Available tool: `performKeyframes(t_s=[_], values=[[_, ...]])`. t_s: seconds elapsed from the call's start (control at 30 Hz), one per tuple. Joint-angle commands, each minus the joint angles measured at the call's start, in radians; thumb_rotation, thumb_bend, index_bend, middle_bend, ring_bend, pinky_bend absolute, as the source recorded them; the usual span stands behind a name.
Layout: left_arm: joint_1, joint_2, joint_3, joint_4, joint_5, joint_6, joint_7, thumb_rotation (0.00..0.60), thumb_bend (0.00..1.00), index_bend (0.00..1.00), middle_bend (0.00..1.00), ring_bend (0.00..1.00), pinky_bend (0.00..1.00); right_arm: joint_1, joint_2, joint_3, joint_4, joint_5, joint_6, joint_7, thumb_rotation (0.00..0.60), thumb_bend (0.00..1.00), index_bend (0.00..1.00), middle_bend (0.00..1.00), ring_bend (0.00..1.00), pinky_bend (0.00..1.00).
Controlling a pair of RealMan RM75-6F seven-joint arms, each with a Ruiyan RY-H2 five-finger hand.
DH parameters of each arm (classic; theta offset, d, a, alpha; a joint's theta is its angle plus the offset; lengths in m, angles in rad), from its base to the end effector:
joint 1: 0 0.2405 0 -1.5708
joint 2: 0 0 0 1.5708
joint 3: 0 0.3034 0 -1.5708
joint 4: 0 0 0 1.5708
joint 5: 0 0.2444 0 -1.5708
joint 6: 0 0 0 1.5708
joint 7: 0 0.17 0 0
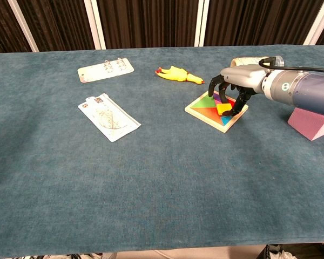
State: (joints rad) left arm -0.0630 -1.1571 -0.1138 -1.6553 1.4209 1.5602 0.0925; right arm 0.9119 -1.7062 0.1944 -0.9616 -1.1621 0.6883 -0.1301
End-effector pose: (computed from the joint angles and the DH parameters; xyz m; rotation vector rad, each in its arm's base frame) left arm -0.3601 0.2182 0.1566 -1.2330 -0.8465 -0.9215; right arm -0.1942 -0.4991 -0.0909 1.9293 -0.9014 0.7622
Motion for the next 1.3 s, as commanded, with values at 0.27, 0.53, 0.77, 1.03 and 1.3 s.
performKeyframes(t_s=[0.27, 0.53, 0.77, 1.03, 1.3], values=[[0.001, 0.0, 0.0, 0.0, 0.001, 0.003, 0.001, 0.6, 0.23, 0.15, 0.04, 0.0, 0.0, -0.001, -0.001, 0.002, 0.001, 0.003, 0.0, -0.006, 0.6, 0.22, 0.3, 0.45, 0.21, 0.22], [0.0, 0.0, 0.0, 0.0, 0.0, 0.001, 0.001, 0.6, 0.23, 0.15, 0.04, 0.0, 0.0, -0.002, 0.001, 0.006, 0.002, 0.007, 0.001, -0.011, 0.6, 0.22, 0.3, 0.45, 0.21, 0.22], [0.0, 0.0, -0.002, 0.001, -0.002, 0.002, 0.0, 0.6, 0.23, 0.15, 0.04, 0.0, 0.0, -0.005, -0.003, 0.005, 0.004, 0.004, 0.004, -0.008, 0.6, 0.22, 0.3, 0.45, 0.21, 0.22], [-0.001, -0.001, -0.002, 0.002, -0.003, -0.001, 0.001, 0.6, 0.23, 0.15, 0.04, 0.0, 0.0, -0.005, -0.003, 0.006, 0.003, 0.002, 0.003, -0.004, 0.6, 0.22, 0.3, 0.43, 0.21, 0.22], [0.0, 0.0, -0.003, 0.001, -0.004, 0.001, 0.001, 0.6, 0.23, 0.15, 0.04, 0.0, 0.0, -0.004, -0.006, 0.006, 0.007, 0.007, -0.005, -0.01, 0.6, 0.22, 0.3, 0.41, 0.2, 0.22]])
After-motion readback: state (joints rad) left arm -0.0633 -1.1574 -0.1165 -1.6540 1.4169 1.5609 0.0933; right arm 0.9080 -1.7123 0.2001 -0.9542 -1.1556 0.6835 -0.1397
